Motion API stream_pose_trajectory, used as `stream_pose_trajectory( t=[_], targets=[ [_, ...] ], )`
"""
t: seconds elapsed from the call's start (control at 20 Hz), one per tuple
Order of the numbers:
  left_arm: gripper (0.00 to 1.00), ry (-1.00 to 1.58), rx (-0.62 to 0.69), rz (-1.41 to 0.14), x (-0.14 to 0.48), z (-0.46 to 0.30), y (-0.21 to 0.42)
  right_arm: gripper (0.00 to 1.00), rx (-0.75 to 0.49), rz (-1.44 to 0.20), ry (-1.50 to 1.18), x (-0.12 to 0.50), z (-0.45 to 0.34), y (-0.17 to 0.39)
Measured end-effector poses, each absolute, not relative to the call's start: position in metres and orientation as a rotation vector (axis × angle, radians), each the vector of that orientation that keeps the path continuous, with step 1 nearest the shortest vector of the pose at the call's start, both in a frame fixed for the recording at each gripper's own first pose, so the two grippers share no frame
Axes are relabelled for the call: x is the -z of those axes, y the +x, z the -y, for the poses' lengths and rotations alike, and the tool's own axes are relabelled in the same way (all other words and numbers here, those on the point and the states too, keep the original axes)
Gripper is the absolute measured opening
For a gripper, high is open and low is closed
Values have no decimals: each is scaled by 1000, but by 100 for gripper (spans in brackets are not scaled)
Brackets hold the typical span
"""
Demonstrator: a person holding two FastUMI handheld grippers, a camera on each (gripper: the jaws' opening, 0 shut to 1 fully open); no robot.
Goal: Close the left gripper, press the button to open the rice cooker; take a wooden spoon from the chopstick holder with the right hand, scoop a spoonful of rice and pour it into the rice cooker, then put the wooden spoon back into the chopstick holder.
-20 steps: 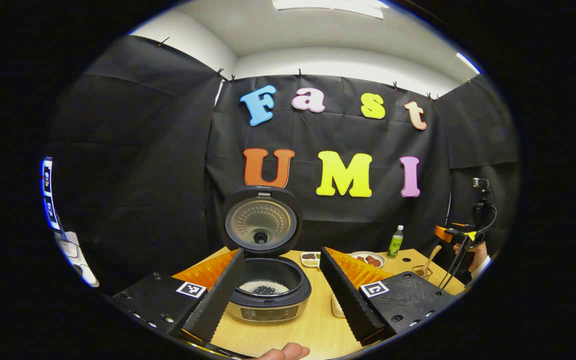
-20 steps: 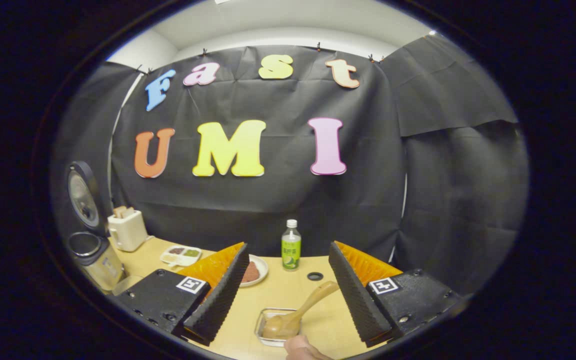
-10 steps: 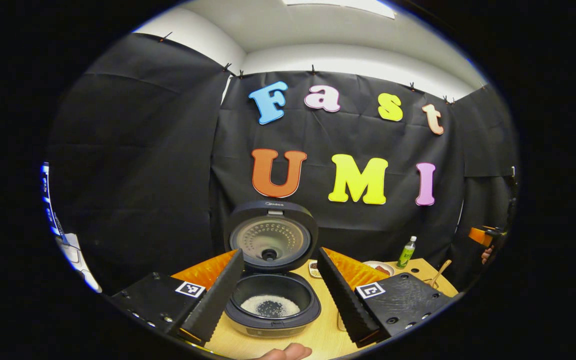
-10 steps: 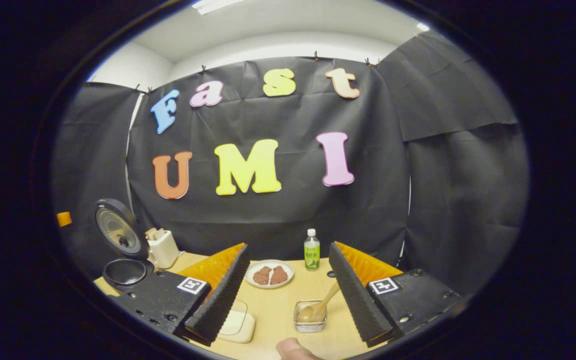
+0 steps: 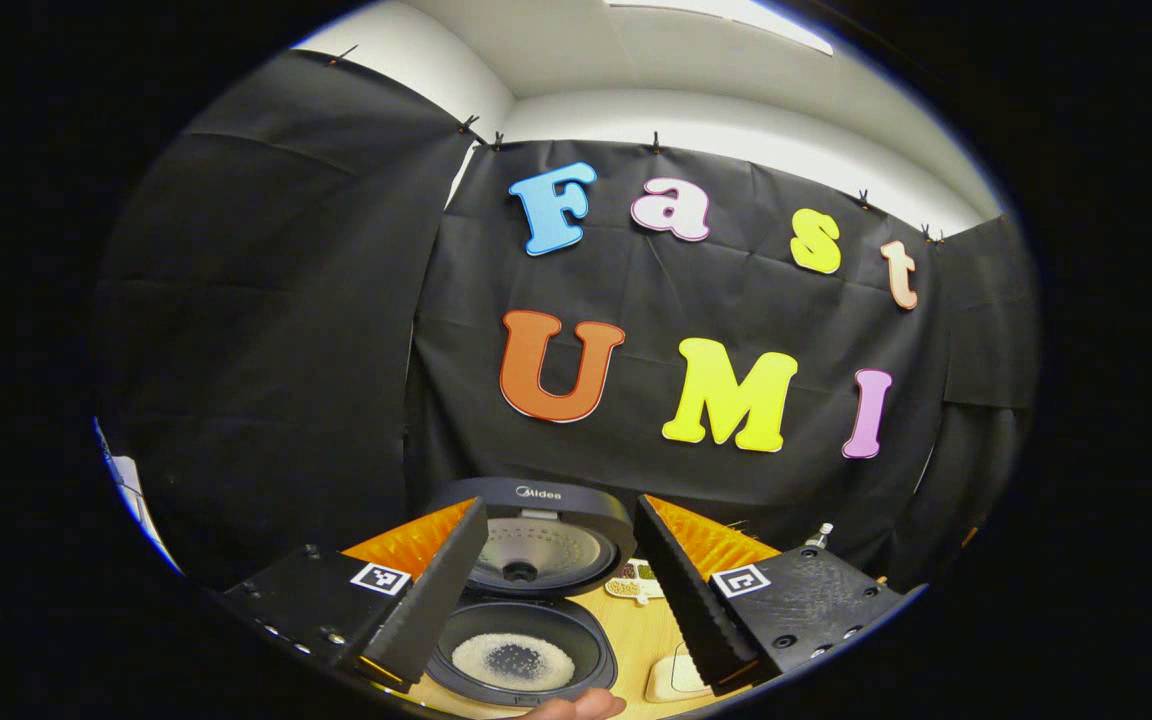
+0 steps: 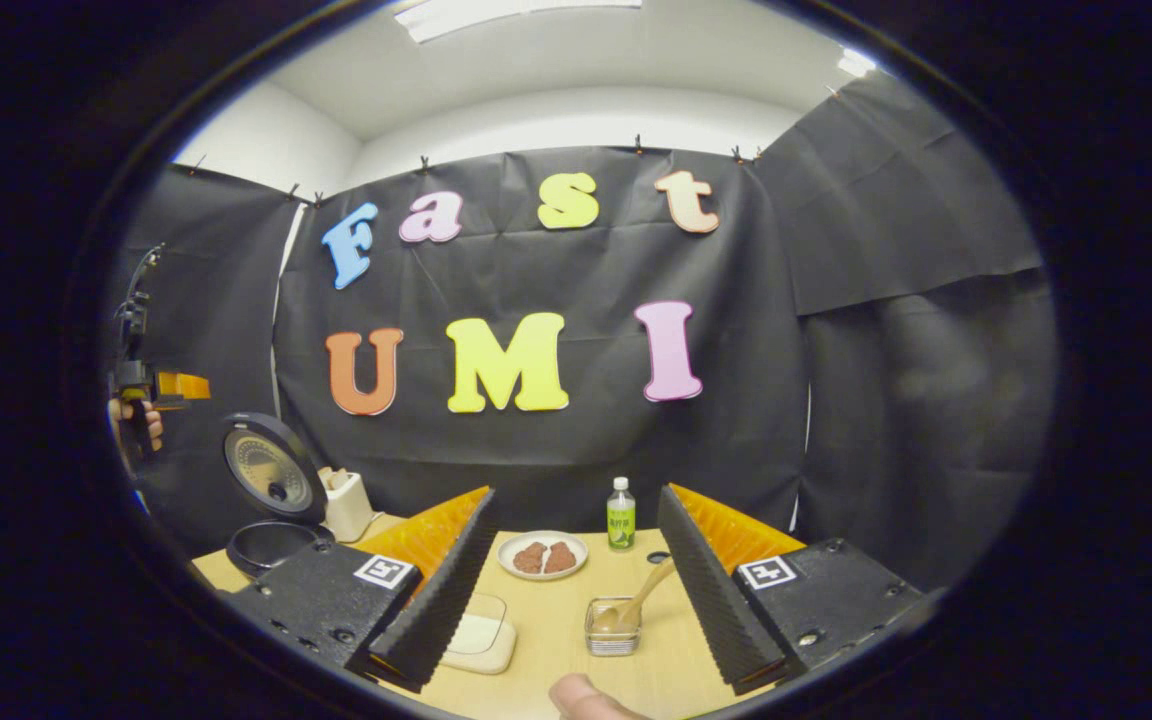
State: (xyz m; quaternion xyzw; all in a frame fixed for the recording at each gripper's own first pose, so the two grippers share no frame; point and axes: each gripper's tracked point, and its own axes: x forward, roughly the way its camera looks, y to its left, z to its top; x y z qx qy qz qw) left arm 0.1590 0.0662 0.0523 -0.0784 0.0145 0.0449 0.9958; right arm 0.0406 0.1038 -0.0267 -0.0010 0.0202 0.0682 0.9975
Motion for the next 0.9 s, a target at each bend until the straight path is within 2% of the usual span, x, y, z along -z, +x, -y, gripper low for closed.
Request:
stream_pose_trajectory(
  t=[0.4, 0.5, 0.75, 0.8, 0.85, 0.9],
  targets=[
    [94, -157, -87, -45, -47, -80, 253, 100, -104, 39, -27, 11, -77, 20],
    [94, -156, -138, -44, -41, -99, 272, 100, -112, 48, -27, 13, -78, 13],
    [94, -154, -141, -92, -20, -110, 302, 100, -117, 41, -35, 18, -84, 6],
    [83, -147, -137, -114, -14, -110, 303, 100, -124, 37, -32, 19, -88, 4],
    [94, -125, -154, -121, -11, -115, 303, 100, -132, 33, -28, 19, -91, 1],
    [100, -97, -153, -129, -8, -115, 302, 100, -140, 29, -27, 21, -94, -2]
  ],
)
